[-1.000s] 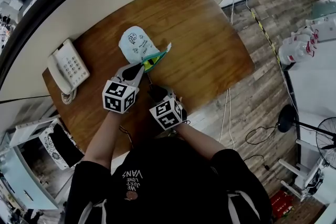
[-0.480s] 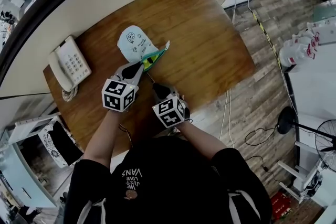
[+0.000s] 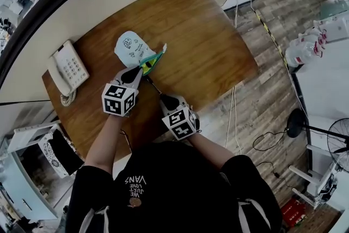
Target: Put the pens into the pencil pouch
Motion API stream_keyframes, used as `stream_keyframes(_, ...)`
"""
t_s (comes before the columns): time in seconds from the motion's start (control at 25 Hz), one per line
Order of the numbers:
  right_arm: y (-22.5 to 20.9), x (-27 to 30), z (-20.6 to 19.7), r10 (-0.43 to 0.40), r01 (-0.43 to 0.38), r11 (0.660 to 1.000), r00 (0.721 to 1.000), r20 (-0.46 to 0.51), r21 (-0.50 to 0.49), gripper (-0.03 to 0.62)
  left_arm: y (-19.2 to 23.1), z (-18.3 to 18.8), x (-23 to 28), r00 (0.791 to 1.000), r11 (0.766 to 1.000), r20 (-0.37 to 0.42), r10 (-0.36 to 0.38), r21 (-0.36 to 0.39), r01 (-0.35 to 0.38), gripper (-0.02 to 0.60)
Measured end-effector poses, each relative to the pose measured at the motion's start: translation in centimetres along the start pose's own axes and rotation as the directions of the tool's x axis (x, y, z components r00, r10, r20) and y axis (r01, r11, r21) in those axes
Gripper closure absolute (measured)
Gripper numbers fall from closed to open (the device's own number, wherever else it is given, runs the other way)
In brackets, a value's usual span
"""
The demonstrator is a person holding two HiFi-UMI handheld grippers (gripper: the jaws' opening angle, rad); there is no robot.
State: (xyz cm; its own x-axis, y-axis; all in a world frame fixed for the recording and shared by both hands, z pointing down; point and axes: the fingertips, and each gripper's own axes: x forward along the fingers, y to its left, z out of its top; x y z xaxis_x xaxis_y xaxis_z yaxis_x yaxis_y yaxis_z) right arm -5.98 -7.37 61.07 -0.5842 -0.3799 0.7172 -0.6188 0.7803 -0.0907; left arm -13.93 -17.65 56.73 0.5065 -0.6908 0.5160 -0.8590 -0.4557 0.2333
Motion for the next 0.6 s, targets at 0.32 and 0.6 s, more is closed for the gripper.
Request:
stream_keyframes(0.32,-1.3,-3.9,-2.2,-0.029,0.029,0.999,0.999,0.021,0.037,0.526,-1.2,-1.2,0.3,1.000,1.000,-0.019,0.013,-0.020,-0.013,0.552)
stream_keyframes(0.6,-3.0,-6.3,-3.2,-0.062,0.060,0.997,0.997,0.041,0.040,0.526,-4.0,-1.9,0.4,1.000,0.999,-0.021,-0.005,-0.032,0.004,0.552)
